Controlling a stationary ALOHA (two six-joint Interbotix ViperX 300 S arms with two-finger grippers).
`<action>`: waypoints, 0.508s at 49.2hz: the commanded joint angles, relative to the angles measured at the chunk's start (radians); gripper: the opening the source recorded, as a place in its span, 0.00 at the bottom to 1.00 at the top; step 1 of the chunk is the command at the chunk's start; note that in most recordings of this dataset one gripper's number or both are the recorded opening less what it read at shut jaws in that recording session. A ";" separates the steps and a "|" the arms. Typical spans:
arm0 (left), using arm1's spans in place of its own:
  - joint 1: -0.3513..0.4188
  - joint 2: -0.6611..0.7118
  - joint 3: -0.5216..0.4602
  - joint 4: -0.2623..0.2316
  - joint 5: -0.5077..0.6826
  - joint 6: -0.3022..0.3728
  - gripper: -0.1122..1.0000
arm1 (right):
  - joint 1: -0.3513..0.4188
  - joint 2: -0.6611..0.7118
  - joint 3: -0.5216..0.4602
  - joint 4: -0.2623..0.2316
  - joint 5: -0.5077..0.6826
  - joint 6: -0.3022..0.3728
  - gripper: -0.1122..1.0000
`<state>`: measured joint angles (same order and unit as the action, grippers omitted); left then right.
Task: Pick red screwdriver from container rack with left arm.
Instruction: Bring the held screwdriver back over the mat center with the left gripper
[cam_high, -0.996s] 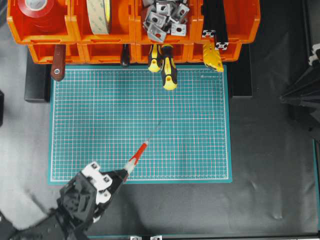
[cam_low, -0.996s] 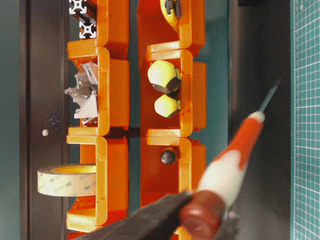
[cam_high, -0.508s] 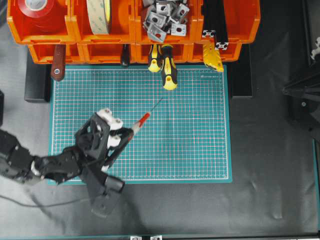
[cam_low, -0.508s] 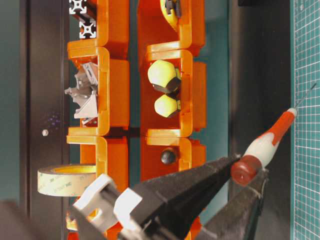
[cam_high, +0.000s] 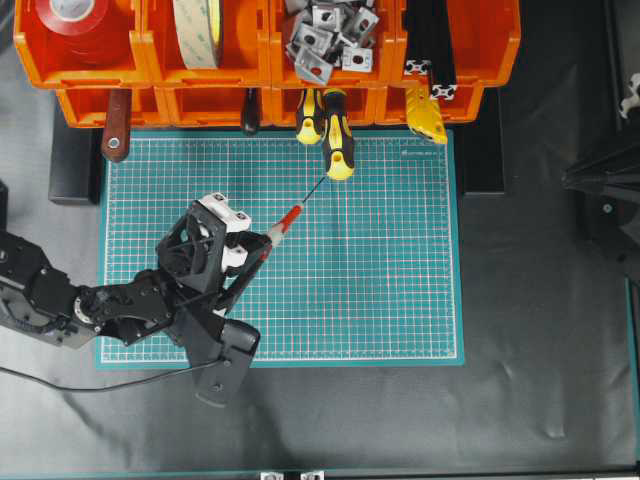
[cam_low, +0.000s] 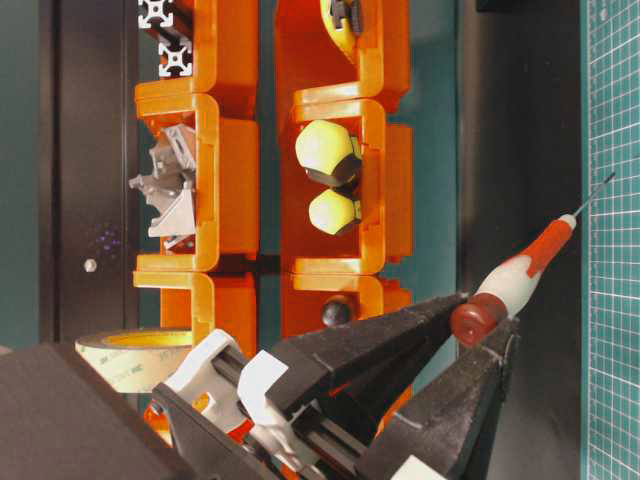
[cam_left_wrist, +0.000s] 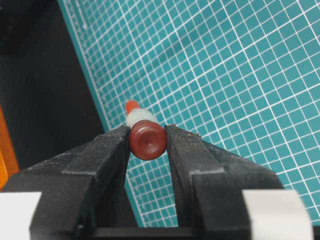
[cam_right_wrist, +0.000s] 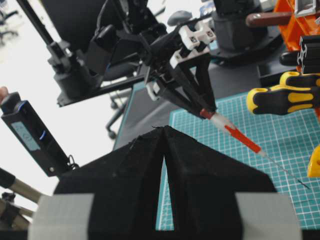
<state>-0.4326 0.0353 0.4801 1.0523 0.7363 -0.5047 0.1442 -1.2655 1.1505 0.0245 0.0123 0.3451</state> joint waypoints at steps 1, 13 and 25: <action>0.003 -0.017 -0.018 0.005 -0.002 -0.002 0.33 | -0.002 0.018 -0.029 0.003 -0.008 -0.002 0.10; 0.003 -0.014 -0.020 0.005 -0.046 -0.006 0.33 | 0.000 0.017 -0.031 0.003 -0.008 -0.002 0.10; 0.006 -0.011 -0.012 0.005 -0.087 -0.009 0.33 | -0.002 0.017 -0.031 0.003 -0.006 -0.002 0.10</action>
<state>-0.4295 0.0399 0.4801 1.0523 0.6535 -0.5077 0.1442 -1.2655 1.1505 0.0261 0.0123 0.3436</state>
